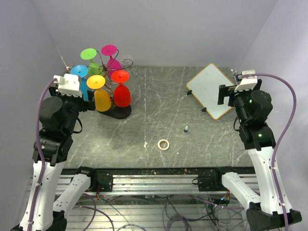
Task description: Place the wine glass upside down on the wine glass rack
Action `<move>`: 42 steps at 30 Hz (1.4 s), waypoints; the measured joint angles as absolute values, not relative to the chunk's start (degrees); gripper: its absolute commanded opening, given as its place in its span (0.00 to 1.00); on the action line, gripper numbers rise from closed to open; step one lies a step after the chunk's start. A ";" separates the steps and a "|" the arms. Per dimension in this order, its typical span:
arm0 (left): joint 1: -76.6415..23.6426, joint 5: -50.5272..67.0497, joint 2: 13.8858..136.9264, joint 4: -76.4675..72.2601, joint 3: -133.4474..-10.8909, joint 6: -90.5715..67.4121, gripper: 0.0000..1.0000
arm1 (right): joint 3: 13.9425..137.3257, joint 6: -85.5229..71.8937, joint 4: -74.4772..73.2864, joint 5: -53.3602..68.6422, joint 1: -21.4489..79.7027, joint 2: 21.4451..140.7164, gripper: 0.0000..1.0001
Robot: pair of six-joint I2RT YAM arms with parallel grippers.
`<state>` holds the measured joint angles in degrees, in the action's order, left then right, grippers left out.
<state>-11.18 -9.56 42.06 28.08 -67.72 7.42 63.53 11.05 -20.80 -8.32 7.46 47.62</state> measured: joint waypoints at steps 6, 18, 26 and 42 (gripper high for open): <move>-9.89 -7.70 41.36 27.73 -65.56 5.67 1.00 | 62.02 11.07 -21.37 -6.20 7.38 46.04 1.00; -4.32 -2.61 43.64 28.64 -68.97 4.89 1.00 | 61.80 11.16 -21.74 -5.89 4.73 45.93 1.00; -4.03 -2.15 43.99 29.56 -68.99 4.19 1.00 | 61.78 11.20 -22.41 -5.72 3.31 46.33 1.00; -3.95 -2.81 42.98 31.68 -68.99 4.29 1.00 | 61.69 12.56 -25.21 -5.26 2.96 46.76 1.00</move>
